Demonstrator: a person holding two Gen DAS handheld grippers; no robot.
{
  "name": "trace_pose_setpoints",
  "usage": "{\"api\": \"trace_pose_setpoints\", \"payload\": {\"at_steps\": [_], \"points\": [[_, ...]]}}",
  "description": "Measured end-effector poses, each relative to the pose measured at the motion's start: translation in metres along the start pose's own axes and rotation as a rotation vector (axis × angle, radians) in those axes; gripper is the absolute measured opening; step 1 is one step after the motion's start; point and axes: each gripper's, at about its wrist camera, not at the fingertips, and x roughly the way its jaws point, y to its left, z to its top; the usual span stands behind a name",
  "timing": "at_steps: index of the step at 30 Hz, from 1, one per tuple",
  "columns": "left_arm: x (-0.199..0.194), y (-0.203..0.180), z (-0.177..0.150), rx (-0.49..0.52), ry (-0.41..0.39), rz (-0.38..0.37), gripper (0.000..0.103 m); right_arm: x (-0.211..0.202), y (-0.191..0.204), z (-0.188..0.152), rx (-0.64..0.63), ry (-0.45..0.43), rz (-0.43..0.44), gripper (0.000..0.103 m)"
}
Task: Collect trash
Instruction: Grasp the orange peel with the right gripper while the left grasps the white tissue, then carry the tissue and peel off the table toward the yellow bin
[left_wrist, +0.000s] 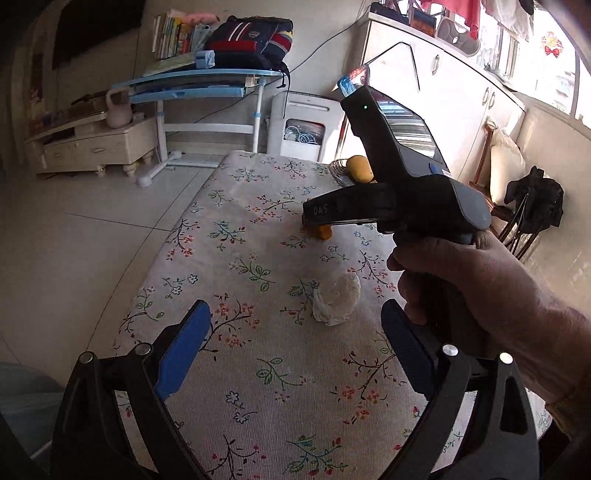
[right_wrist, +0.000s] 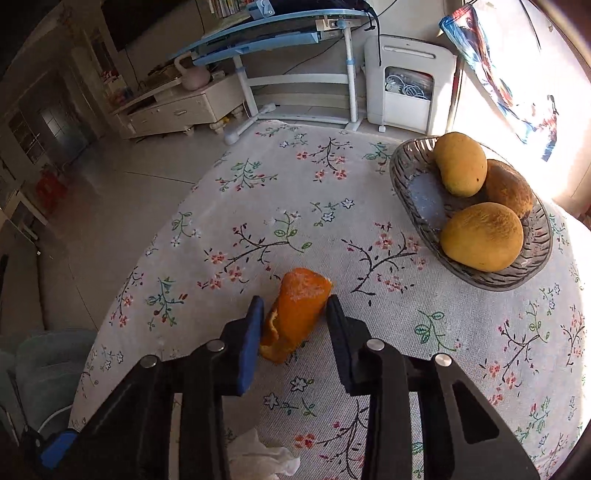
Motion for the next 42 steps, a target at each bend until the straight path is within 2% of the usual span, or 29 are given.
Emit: {"api": "trace_pose_setpoints", "payload": {"at_steps": [3, 7, 11, 13, 16, 17, 18, 20, 21, 29, 35, 42], "points": [[0.008, 0.001, 0.008, 0.002, 0.009, -0.002, 0.090, -0.010, -0.007, -0.004, -0.015, -0.021, 0.007, 0.018], [0.029, -0.006, 0.024, 0.055, 0.030, -0.008, 0.090, -0.052, -0.029, -0.026, 0.018, -0.071, 0.052, 0.017], [0.048, -0.017, 0.028, 0.114, 0.083, -0.025, 0.089, -0.102, -0.057, -0.073, 0.061, -0.080, 0.092, 0.017], [0.053, -0.024, 0.025, 0.140, 0.104, -0.017, 0.084, -0.121, -0.071, -0.098, 0.083, -0.075, 0.101, 0.018], [0.064, -0.030, 0.020, 0.160, 0.134, 0.010, 0.069, -0.141, -0.088, -0.135, 0.151, -0.076, 0.112, 0.018], [0.069, -0.030, 0.019, 0.163, 0.160, 0.013, 0.057, -0.145, -0.092, -0.142, 0.177, -0.083, 0.112, 0.018], [0.071, -0.030, 0.019, 0.149, 0.167, -0.016, 0.045, -0.149, -0.094, -0.152, 0.204, -0.093, 0.116, 0.018], [0.067, -0.029, 0.017, 0.122, 0.155, -0.032, 0.026, -0.157, -0.095, -0.168, 0.253, -0.118, 0.130, 0.018], [0.064, -0.031, 0.015, 0.123, 0.150, -0.027, 0.023, -0.161, -0.092, -0.176, 0.264, -0.136, 0.134, 0.018], [-0.002, -0.034, -0.017, 0.065, 0.065, -0.051, 0.021, -0.200, -0.058, -0.209, 0.208, -0.277, 0.179, 0.018], [-0.059, -0.040, -0.045, 0.038, 0.012, -0.044, 0.021, -0.210, -0.046, -0.233, 0.202, -0.289, 0.185, 0.018], [-0.100, -0.047, -0.070, 0.042, -0.010, -0.039, 0.021, -0.220, -0.040, -0.250, 0.207, -0.316, 0.179, 0.018]]}}
